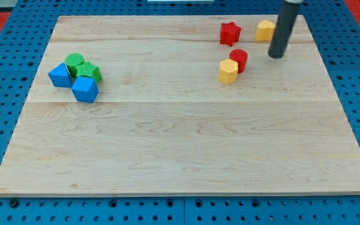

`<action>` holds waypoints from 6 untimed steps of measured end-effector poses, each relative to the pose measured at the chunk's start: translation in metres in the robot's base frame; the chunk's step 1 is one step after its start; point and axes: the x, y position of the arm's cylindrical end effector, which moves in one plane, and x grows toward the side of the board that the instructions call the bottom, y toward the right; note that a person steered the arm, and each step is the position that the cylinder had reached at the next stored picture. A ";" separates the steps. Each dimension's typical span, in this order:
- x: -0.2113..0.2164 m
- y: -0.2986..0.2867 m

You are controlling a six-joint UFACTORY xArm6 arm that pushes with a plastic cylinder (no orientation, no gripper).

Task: Slide the red circle parallel to the left of the red star

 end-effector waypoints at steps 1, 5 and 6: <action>0.004 -0.056; 0.007 -0.162; 0.015 -0.175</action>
